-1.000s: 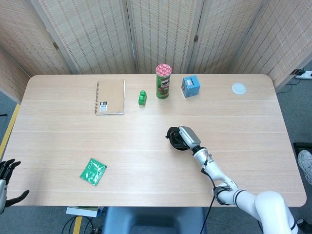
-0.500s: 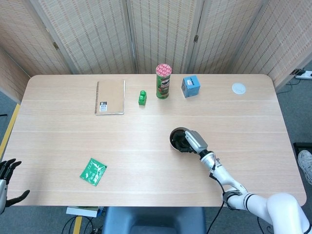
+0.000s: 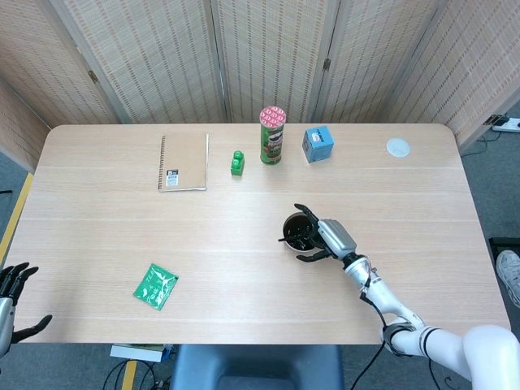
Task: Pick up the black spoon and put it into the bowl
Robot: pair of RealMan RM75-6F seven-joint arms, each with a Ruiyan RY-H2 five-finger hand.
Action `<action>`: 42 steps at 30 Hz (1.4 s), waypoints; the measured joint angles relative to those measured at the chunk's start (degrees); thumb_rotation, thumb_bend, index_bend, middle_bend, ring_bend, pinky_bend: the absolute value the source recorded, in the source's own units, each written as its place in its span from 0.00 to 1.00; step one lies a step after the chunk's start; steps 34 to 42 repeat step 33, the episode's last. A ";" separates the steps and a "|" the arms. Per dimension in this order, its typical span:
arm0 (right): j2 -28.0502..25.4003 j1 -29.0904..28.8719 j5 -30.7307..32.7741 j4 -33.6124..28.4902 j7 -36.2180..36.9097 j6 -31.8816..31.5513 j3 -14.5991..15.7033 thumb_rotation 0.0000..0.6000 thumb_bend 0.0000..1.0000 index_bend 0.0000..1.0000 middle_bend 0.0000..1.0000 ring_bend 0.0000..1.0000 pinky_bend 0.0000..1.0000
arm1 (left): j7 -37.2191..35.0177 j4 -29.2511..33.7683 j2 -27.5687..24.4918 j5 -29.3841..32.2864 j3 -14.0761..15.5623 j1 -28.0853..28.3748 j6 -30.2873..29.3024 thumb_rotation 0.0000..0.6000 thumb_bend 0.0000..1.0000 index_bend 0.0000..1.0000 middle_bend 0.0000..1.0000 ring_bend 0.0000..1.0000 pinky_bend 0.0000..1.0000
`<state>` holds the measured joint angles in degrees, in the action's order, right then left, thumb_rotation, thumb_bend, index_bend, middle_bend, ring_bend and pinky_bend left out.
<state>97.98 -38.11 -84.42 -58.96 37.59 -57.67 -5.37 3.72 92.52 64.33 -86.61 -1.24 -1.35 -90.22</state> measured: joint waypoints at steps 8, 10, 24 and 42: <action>-5.52 2.25 -0.35 -6.62 -3.18 -3.80 -0.08 1.00 0.01 0.00 0.94 1.00 1.00 | -0.13 0.08 -0.07 -0.12 -0.31 0.30 -0.07 1.00 0.16 0.21 0.16 0.13 0.18; -7.91 3.15 -0.55 -8.82 -5.11 -5.18 0.01 1.00 0.03 0.02 0.92 1.00 1.00 | -0.14 0.12 -0.07 -0.13 -0.42 0.39 -0.08 1.00 0.16 0.21 0.16 0.13 0.18; -26.63 15.34 -0.85 -26.05 -31.78 -19.17 2.99 1.00 0.24 0.34 0.40 0.37 0.52 | 0.43 0.79 1.76 -0.84 -0.94 2.59 1.92 1.00 0.16 0.21 0.16 0.13 0.18; -31.54 25.96 -1.68 -31.10 -37.68 -29.68 6.82 1.00 0.22 0.23 0.23 0.17 0.29 | 2.11 1.42 3.46 -2.00 -1.22 3.81 2.12 1.00 0.16 0.21 0.16 0.13 0.18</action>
